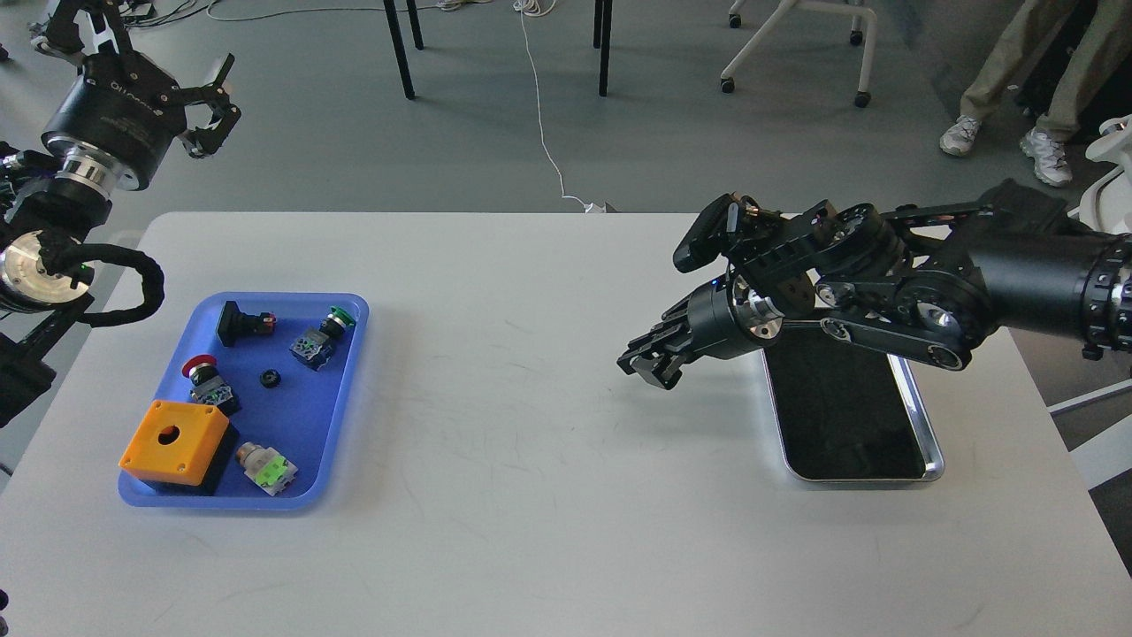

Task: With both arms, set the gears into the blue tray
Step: 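Carry the black gear to the table center and release it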

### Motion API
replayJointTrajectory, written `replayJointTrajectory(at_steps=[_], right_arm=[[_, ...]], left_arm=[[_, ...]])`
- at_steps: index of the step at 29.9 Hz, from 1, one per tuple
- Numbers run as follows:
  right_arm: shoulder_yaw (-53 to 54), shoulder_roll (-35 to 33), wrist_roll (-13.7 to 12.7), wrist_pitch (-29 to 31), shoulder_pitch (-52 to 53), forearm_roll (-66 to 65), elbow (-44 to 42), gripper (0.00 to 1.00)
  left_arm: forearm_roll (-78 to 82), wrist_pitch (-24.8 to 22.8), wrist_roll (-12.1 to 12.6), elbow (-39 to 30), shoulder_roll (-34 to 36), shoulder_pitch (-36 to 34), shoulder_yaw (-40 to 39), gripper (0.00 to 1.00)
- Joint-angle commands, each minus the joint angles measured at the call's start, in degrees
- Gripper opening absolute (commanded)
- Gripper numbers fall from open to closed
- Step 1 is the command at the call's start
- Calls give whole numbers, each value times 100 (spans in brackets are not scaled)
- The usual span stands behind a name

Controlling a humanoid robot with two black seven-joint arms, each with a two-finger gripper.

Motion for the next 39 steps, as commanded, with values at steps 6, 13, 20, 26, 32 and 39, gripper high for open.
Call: replayJointTrajectory(at_steps=[6, 13, 20, 26, 32, 39], right_arm=[[2, 507, 0, -707, -648, 186, -146, 24], [80, 691, 0, -1394, -1238, 177, -427, 24], [248, 1043, 0, -1684, -1538, 168, -876, 24], [221, 1043, 0, -1684, -1546, 159, -1175, 24], [204, 1043, 0, -1684, -1555, 159, -1237, 27], [204, 1043, 0, -1667, -1564, 168, -1219, 30]], left_arm=[[11, 9, 6, 0, 4, 1, 18, 98], [29, 18, 15, 0, 4, 1, 88, 98], [29, 35, 50, -9, -58, -8, 88, 98], [29, 53, 50, -35, -58, -17, 88, 98], [29, 44, 50, -35, -23, -8, 88, 98], [29, 18, 50, -35, -5, -8, 80, 98]])
